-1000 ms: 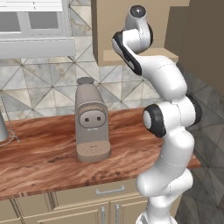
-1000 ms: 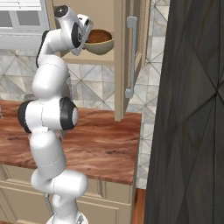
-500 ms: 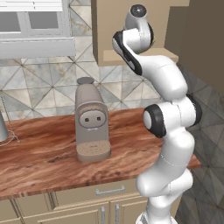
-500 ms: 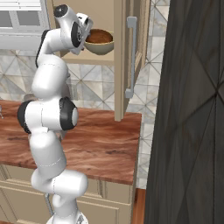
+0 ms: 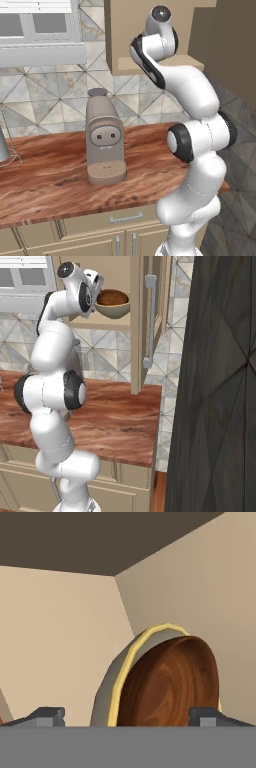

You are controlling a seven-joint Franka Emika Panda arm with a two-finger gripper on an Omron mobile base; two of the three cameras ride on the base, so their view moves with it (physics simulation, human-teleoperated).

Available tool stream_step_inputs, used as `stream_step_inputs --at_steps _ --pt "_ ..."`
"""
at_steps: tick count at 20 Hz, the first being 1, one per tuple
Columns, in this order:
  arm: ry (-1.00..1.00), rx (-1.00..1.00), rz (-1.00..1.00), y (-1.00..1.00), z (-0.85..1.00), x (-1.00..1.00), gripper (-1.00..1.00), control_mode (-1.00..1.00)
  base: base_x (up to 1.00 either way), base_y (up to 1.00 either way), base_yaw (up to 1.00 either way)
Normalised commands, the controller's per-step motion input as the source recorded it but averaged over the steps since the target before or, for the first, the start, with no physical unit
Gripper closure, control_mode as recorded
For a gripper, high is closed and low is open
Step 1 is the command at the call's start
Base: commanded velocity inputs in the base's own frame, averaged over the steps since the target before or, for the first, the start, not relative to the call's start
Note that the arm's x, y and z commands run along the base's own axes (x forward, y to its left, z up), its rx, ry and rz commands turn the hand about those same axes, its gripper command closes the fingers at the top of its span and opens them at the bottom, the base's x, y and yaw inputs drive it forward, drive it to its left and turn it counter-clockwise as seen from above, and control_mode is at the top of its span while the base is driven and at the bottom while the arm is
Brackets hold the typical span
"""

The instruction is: Pick up the bowls on the counter and stack them on top of one another in the open cabinet. Place the smaller bowl on top of the larger bowl.

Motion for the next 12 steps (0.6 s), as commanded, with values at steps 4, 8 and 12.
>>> stream_step_inputs --at_steps 4,8,12 --pt "-0.11 0.00 0.00 -0.04 0.00 -0.37 -1.00 -1.00 0.00 0.00 0.00" --pt "-0.09 0.00 0.00 0.00 0.03 -0.32 -1.00 -1.00 0.00 0.00 0.00" --pt "-0.07 0.00 0.00 0.00 0.00 -0.43 -1.00 -1.00 0.00 0.00 0.00"
